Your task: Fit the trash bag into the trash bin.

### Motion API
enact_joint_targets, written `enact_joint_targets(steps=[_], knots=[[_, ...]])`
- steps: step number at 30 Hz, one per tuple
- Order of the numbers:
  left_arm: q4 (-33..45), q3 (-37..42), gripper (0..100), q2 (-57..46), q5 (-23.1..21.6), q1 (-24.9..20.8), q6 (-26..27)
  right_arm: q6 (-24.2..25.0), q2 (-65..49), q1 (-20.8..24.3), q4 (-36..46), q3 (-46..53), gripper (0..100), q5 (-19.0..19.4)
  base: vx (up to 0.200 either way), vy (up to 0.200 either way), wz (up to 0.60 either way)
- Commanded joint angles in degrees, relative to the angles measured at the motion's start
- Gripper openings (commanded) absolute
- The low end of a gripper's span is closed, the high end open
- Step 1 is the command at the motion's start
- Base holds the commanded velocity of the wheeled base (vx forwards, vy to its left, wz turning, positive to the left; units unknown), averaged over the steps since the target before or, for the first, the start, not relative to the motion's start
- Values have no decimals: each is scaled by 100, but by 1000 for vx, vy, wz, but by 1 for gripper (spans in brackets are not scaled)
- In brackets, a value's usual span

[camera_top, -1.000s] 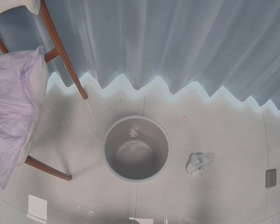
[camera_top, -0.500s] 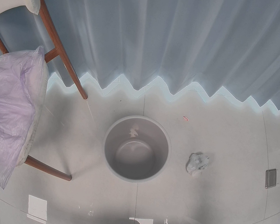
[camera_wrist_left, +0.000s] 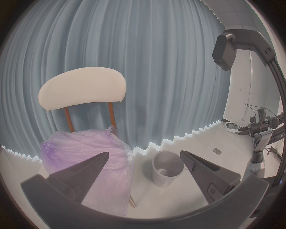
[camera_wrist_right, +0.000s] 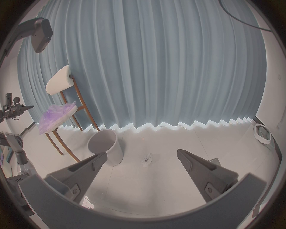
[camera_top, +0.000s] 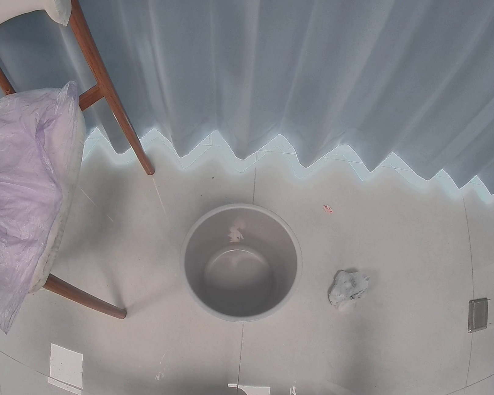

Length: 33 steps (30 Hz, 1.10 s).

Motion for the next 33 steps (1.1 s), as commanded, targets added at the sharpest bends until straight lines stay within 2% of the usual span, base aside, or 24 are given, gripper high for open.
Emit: enact_joint_targets(steps=[1, 7, 14, 25, 33], knots=[[7, -123, 100, 341, -105, -7, 4, -4, -88, 1, -4, 101, 100, 2, 0, 0, 0], [7, -492, 100, 1070, -483, -7, 4, -4, -88, 1, -4, 101, 100, 2, 0, 0, 0], [-10, -853, 100, 1729, -509, -16, 162, -4, -88, 1, -4, 101, 100, 2, 0, 0, 0], [-28, -1063, 100, 2476, -491, -253, 980, -4, -88, 1, -4, 101, 100, 2, 0, 0, 0], [-142, -1178, 100, 3074, -491, -499, 1806, -4, -88, 1, -4, 101, 100, 2, 0, 0, 0]])
